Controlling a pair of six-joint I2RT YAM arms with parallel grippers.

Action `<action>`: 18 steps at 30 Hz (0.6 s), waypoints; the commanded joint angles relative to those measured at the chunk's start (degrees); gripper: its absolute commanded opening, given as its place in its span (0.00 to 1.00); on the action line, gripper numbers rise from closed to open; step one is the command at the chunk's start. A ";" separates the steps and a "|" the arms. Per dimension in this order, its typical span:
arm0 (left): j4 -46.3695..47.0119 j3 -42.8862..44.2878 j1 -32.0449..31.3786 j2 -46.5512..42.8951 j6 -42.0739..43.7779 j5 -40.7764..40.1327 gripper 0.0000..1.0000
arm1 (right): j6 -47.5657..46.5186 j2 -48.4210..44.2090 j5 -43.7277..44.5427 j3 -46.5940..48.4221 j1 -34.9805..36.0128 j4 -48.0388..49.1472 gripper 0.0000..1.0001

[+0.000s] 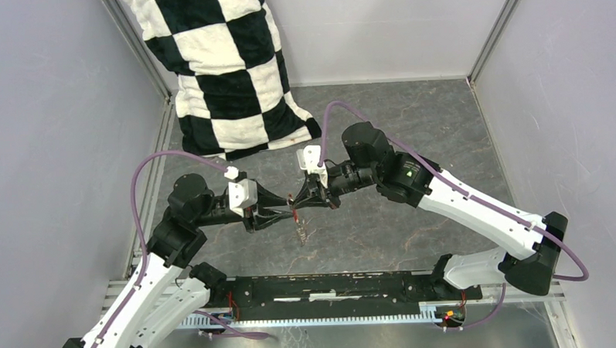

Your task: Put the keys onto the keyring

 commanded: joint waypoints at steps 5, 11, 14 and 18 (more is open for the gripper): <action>-14.41 6.50 -0.11 -1.28 16.22 -2.72 0.48 | 1.71 -1.30 -0.98 0.77 0.31 -2.62 0.00; -18.85 6.57 -0.11 -2.83 27.65 -4.23 0.48 | 2.17 -0.77 -2.93 1.03 0.29 -4.06 0.00; -15.72 6.53 -0.15 -1.58 30.30 -3.80 0.61 | 2.17 -0.10 -4.19 1.43 0.30 -4.76 0.00; -15.32 7.26 -0.11 1.96 37.34 2.78 0.71 | 2.77 0.54 -6.49 1.48 0.29 -3.92 0.00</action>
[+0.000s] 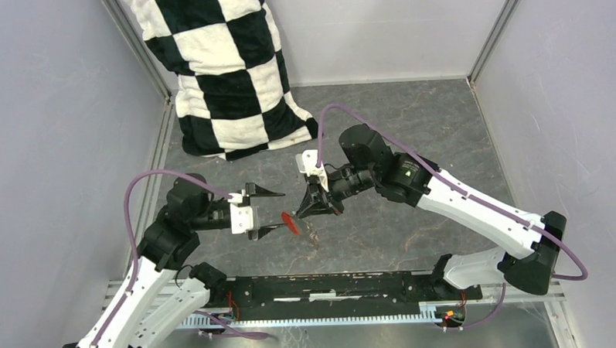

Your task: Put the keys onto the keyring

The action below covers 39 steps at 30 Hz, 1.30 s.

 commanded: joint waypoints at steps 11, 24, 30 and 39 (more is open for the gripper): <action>-8.99 10.07 -0.11 11.04 19.43 17.81 0.51 | 1.26 1.82 -4.89 1.69 0.29 0.68 0.00; -16.14 10.26 -0.28 9.94 26.27 19.21 0.19 | 2.66 2.25 -2.37 2.96 0.24 1.51 0.00; -16.42 9.21 -0.29 8.12 31.52 16.13 0.08 | 4.12 1.47 0.29 2.38 0.22 2.92 0.00; -16.54 5.05 -0.29 3.10 47.37 7.88 0.05 | 10.09 -1.16 3.50 -0.93 -0.65 11.74 0.00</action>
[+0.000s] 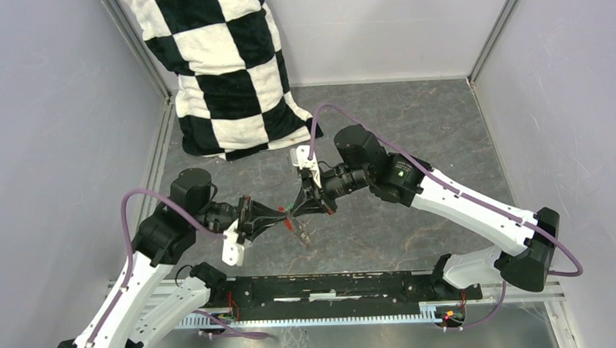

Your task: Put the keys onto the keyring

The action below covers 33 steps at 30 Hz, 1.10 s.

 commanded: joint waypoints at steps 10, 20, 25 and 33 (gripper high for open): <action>-1.04 -5.20 -0.31 -4.59 17.75 -7.35 0.19 | 13.53 -6.37 5.06 -7.06 -0.86 21.52 0.00; 1.96 -4.25 -0.28 -5.92 4.63 -7.56 0.39 | 15.67 -8.41 5.44 -11.67 -1.01 25.44 0.00; 20.48 -9.12 -0.31 -11.80 -19.69 -11.88 0.98 | 16.28 -8.52 1.51 -12.93 -1.19 28.42 0.00; 24.30 -9.81 -0.29 -10.25 -33.56 -9.31 1.00 | 19.72 -7.85 -11.15 -15.41 -1.25 35.09 0.00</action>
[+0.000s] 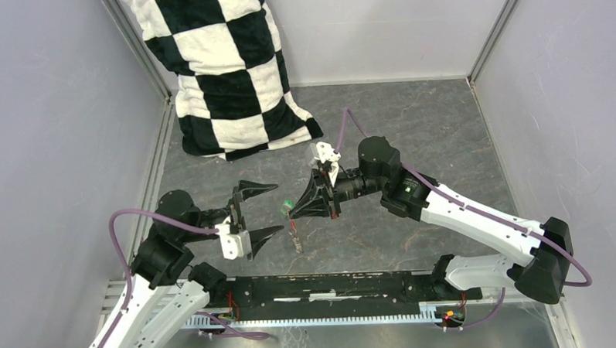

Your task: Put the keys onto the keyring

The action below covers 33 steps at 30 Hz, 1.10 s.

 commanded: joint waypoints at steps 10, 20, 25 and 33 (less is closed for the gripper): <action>-9.66 7.89 -0.23 9.83 1.92 12.10 0.69 | -0.59 -0.58 -7.39 0.90 -0.14 1.89 0.00; -13.00 8.96 -0.18 10.17 3.73 15.51 0.36 | -1.68 -0.17 -6.03 1.81 -0.53 -0.31 0.00; -18.87 9.99 -0.18 11.60 9.96 15.96 0.31 | -1.77 0.01 -6.01 2.24 -0.62 -0.87 0.00; -21.16 10.74 -0.18 11.92 16.80 13.90 0.14 | -2.20 0.29 -5.33 3.11 -1.02 -2.01 0.00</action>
